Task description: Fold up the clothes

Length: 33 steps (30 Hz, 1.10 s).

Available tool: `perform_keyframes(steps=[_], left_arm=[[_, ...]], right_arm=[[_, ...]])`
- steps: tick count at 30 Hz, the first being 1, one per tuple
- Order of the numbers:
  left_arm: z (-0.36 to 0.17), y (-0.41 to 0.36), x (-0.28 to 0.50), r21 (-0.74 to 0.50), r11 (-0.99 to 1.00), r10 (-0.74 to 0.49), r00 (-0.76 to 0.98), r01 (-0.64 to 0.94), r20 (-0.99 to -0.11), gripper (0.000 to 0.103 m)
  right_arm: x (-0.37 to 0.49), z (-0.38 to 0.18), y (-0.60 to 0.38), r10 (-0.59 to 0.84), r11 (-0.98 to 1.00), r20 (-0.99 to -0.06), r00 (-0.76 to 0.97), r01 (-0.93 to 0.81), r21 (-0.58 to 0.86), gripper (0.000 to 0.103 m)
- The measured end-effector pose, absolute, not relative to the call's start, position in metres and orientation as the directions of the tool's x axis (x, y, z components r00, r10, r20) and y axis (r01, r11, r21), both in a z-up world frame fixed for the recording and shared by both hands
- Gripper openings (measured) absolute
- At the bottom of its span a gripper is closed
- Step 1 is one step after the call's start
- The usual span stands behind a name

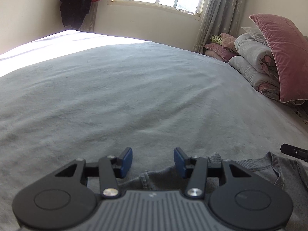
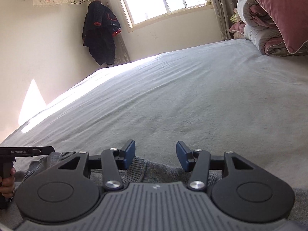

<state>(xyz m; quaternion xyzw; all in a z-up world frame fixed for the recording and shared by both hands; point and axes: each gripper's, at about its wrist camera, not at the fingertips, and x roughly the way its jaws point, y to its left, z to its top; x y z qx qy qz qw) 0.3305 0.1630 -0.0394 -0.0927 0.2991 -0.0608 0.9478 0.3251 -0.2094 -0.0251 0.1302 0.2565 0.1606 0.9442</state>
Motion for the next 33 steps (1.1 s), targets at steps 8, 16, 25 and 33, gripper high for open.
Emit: perform_keyframes(steps=[8, 16, 25, 33], left_arm=[[-0.046, 0.189, 0.325, -0.389, 0.919, -0.267, 0.825, 0.062, -0.499, 0.051], [-0.037, 0.196, 0.319, -0.273, 0.957, -0.246, 0.778, 0.099, -0.578, 0.051], [-0.035, 0.185, 0.309, -0.131, 0.974, -0.225, 0.754, 0.184, -0.618, 0.051], [-0.036, 0.192, 0.299, -0.135, 0.967, -0.254, 0.745, 0.218, -0.617, 0.042]], right_arm=[[0.315, -0.017, -0.194, 0.315, 0.947, -0.494, 0.810, -0.300, 0.111, 0.053], [0.322, -0.027, -0.176, 0.307, 0.926, -0.550, 0.777, -0.376, -0.014, 0.053], [0.318, -0.028, -0.168, 0.301, 0.919, -0.550, 0.779, -0.391, -0.050, 0.031], [0.314, -0.027, -0.162, 0.268, 0.930, -0.548, 0.792, -0.361, -0.067, 0.012]])
